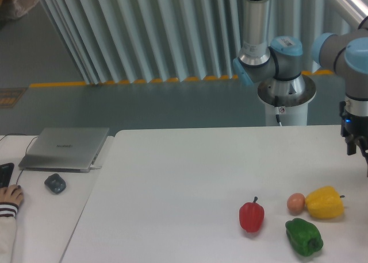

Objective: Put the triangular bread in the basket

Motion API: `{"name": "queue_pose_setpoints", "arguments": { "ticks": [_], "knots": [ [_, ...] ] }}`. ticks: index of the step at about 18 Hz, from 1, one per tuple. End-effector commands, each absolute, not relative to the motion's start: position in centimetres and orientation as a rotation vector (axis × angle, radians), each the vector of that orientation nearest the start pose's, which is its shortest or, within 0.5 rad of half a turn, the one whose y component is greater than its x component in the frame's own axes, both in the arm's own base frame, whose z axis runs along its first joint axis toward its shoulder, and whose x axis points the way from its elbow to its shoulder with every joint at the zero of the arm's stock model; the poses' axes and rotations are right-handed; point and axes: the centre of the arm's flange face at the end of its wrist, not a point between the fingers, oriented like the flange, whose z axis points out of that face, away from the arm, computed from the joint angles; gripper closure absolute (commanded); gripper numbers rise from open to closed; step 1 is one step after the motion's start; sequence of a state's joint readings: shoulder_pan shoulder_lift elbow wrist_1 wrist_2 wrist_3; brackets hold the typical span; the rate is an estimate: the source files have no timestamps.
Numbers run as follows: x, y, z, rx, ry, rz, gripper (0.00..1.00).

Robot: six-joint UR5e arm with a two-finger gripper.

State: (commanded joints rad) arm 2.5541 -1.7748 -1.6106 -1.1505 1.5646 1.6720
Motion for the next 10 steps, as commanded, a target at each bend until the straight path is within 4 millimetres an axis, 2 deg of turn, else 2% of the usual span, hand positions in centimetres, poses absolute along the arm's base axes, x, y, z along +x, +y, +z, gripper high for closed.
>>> {"name": "queue_pose_setpoints", "arguments": {
  "ticks": [6, 10],
  "knots": [
    [-39.7, 43.2, 39.7, -2.907, 1.061, 0.222, 0.0],
    [-39.4, 43.2, 39.5, -2.909, 1.059, 0.215, 0.0]
  ]
}}
